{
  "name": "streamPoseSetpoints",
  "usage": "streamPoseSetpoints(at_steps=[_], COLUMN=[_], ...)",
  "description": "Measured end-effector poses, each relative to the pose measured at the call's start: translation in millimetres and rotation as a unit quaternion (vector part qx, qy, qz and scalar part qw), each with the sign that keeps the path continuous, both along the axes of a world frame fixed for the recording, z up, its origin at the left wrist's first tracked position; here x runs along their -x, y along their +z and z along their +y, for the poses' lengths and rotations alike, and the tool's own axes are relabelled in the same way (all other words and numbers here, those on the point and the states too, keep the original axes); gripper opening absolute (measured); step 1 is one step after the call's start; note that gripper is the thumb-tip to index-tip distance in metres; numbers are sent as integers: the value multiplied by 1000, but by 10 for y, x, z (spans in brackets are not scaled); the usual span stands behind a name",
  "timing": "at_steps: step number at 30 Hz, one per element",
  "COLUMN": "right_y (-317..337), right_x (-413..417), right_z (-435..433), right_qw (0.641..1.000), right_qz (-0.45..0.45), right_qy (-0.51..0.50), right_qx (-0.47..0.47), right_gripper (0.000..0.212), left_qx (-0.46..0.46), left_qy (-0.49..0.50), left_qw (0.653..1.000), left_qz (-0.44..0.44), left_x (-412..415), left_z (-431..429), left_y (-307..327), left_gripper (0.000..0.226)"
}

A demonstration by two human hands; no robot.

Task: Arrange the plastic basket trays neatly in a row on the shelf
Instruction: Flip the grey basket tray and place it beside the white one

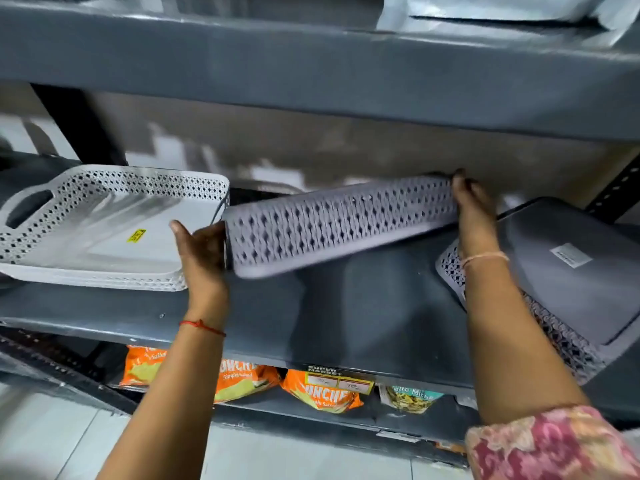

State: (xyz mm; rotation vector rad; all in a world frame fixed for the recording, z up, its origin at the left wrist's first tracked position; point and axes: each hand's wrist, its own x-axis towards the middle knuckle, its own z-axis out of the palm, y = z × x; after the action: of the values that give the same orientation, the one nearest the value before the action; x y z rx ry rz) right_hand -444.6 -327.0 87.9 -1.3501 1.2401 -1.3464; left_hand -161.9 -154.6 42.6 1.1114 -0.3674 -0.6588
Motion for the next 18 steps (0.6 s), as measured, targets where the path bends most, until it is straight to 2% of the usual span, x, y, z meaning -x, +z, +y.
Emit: streamPoseSetpoints(at_steps=[3,5,8,9,12,15,18], right_y=[274,347,197,117,-151,-373,-390], right_x=[88,66,4,-21,-90,-147,-151], right_z=[30,51,79,128,320,489,500], right_qw=[993,992,992,990,987,991,994], right_qz=[-108,-112,-121,-133,-158,-128,-105], right_qy=[43,62,43,33,16,-6,-32], right_qx=[10,10,-19,-20,-18,-24,-6], right_gripper=[69,68,84,84,53,65,46], left_qx=[65,95,89,90,104,96,122], left_qy=[-36,-63,-125,-133,-106,-21,7], left_qw=[997,993,988,987,988,994,991], left_qz=[-7,9,16,25,42,45,50], left_x=[-86,-115,-78,-67,-98,-141,-169], left_z=[53,47,32,21,-14,-59,-137], left_y=[274,379,380,327,153,-32,-11], left_gripper=[91,92,93,93,82,59,57])
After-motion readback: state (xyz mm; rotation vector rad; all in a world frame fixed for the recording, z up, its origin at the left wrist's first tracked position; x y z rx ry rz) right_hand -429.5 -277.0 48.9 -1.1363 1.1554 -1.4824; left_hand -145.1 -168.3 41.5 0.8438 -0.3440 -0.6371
